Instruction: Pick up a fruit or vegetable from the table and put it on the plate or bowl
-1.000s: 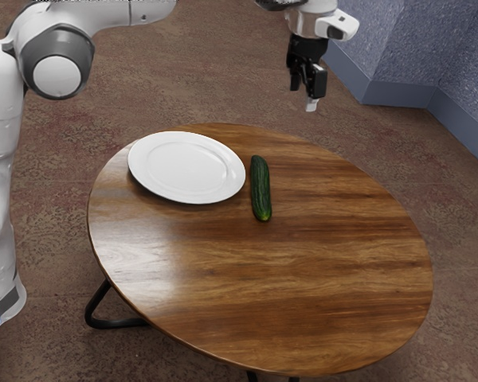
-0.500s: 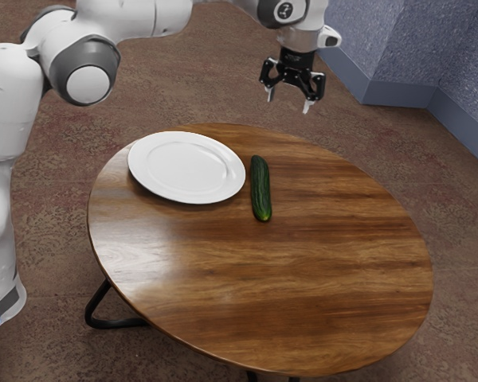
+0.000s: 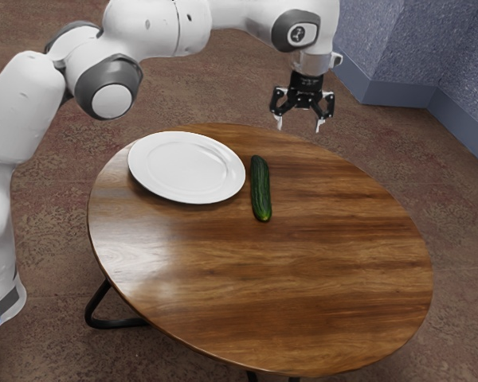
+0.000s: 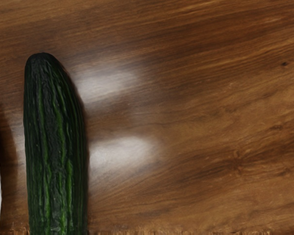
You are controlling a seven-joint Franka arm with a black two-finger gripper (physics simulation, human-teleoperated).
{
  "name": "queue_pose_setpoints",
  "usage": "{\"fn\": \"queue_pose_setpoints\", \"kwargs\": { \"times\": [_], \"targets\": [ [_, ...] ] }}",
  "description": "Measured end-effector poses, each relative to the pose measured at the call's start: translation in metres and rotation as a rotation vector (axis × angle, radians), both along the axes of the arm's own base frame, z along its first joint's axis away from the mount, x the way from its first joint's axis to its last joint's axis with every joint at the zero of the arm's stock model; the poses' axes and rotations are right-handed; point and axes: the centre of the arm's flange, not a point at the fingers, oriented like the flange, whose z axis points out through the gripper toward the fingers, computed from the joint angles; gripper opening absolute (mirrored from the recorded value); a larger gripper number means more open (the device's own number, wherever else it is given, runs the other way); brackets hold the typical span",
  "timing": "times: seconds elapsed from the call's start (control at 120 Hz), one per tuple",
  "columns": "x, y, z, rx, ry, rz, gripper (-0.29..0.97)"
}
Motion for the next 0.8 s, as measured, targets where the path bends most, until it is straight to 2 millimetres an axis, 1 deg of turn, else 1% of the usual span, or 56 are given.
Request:
{"fn": "queue_pose_setpoints", "kwargs": {
  "times": [0.05, 0.133, 0.267, 0.375, 0.517, 0.625, 0.8],
  "targets": [
    [0.001, 0.001, -0.006, -0.004, 0.013, 0.025, 0.68],
    [-0.001, 0.007, -0.024, -0.002, 0.055, 0.070, 0.68],
    [-0.009, 0.003, -0.060, 0.009, 0.131, 0.123, 0.68],
    [-0.013, 0.005, -0.085, 0.002, 0.160, 0.156, 0.68],
    [-0.011, -0.001, -0.100, 0.004, 0.154, 0.173, 0.68],
    [-0.012, 0.000, -0.108, 0.004, 0.152, 0.188, 0.68],
    [-0.014, 0.002, -0.113, 0.004, 0.145, 0.204, 0.68]
  ]
}}
